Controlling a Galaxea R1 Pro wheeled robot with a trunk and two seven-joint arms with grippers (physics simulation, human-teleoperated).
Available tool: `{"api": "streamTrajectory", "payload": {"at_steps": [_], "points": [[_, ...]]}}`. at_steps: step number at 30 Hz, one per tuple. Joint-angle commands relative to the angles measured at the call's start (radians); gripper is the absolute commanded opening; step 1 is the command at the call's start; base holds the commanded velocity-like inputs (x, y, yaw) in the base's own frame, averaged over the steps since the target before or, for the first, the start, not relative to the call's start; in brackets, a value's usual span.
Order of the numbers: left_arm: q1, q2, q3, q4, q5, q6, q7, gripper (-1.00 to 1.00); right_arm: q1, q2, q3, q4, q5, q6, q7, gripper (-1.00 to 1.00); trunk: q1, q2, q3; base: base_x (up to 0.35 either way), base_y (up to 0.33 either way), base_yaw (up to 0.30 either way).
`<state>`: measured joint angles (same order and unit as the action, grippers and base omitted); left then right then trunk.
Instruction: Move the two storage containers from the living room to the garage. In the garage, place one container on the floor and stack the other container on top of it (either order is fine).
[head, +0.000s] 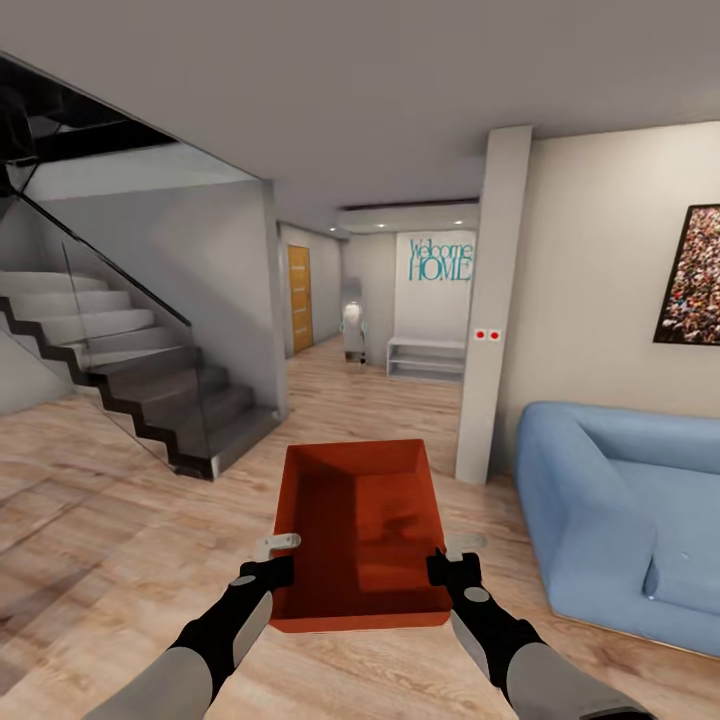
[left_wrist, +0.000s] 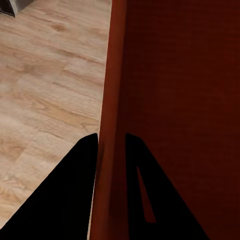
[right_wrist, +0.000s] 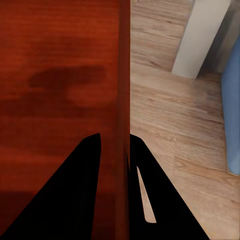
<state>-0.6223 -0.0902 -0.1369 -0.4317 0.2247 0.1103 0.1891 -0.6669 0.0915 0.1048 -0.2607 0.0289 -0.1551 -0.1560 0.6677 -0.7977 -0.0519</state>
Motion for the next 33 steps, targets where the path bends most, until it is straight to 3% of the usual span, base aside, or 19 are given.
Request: {"api": "streamTrajectory", "payload": {"at_steps": [1,33], "points": [[0.0,0.012,0.043,-0.004,-0.011,-0.043,0.082,-1.0,-0.002,0.0,-0.014,0.001,-0.035,0.002,0.004,-1.0,0.001,-0.001,-0.002,0.322,0.001,0.001],[0.0,0.012,0.043,-0.003,-0.011,-0.043,0.083,-1.0,-0.001,-0.001,-0.014,0.001,-0.037,0.0,0.003,-1.0,0.001,-0.001,-0.002,0.322,0.0,0.0]]}}
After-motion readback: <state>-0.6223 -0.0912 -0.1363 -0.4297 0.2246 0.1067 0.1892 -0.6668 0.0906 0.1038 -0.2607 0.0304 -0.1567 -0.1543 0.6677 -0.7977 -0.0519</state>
